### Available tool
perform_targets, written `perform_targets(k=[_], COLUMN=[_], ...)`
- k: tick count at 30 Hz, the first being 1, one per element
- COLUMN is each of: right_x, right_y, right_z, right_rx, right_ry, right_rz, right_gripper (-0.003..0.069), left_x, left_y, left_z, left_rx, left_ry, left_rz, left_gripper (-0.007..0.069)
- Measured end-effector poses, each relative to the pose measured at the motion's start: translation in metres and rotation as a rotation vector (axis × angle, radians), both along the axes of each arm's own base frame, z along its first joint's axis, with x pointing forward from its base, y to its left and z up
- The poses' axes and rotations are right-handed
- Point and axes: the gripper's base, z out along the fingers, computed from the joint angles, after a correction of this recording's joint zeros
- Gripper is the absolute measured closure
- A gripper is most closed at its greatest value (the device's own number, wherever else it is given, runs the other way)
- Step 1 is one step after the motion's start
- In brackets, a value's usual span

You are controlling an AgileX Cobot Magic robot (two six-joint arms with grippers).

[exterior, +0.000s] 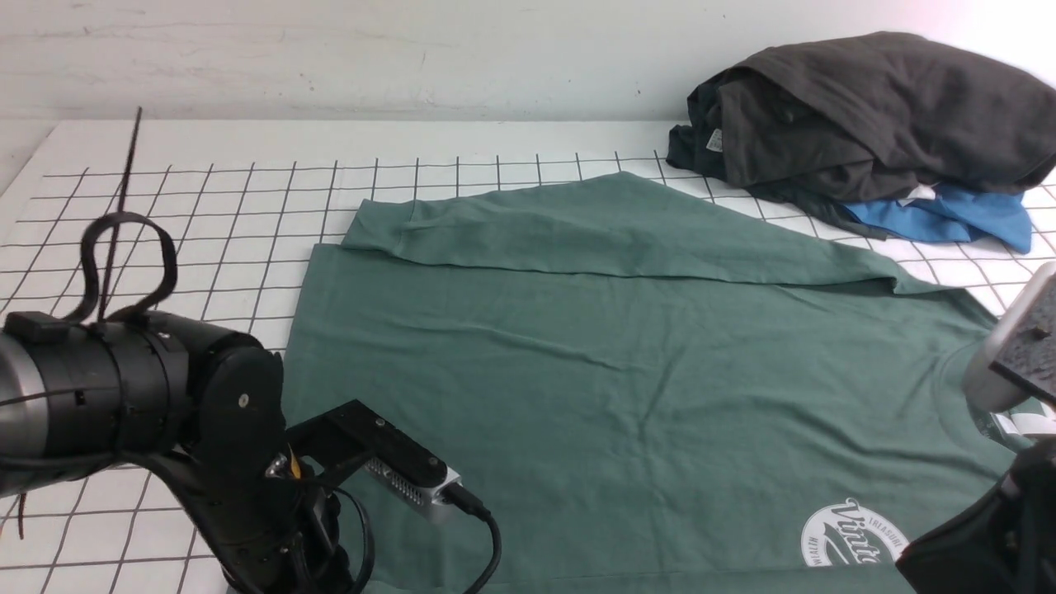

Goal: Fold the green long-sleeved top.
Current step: Use the left arm to clamp the cuff closest to it, then use the left arm to drag and place the cuff at the centered position on the left edge of the fabric

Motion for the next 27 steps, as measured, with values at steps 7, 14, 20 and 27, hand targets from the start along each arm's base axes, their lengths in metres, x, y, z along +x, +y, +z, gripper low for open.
perform_targets(k=[7, 14, 20, 27], right_x=[0.001, 0.001, 0.001, 0.001], right_y=[0.000, 0.000, 0.000, 0.000], right_z=[0.000, 0.001, 0.001, 0.000], right_rx=[0.003, 0.005, 0.003, 0.001], right_ry=[-0.007, -0.013, -0.015, -0.016], right_rz=[-0.002, -0.004, -0.004, -0.004], right_gripper=[0.0673, 0.0673, 0.0673, 0.0673], left_x=[0.011, 0.038, 0.062, 0.096], left_y=[-0.006, -0.009, -0.009, -0.021], left_z=[0.042, 0.085, 0.116, 0.094], left_rx=[-0.032, 0.004, 0.073, 0.128], left_ry=[-0.052, -0.223, -0.368, -0.331], left_rz=[-0.020, -0.057, -0.041, -0.038], left_gripper=[0.0592, 0.0592, 0.0592, 0.0592])
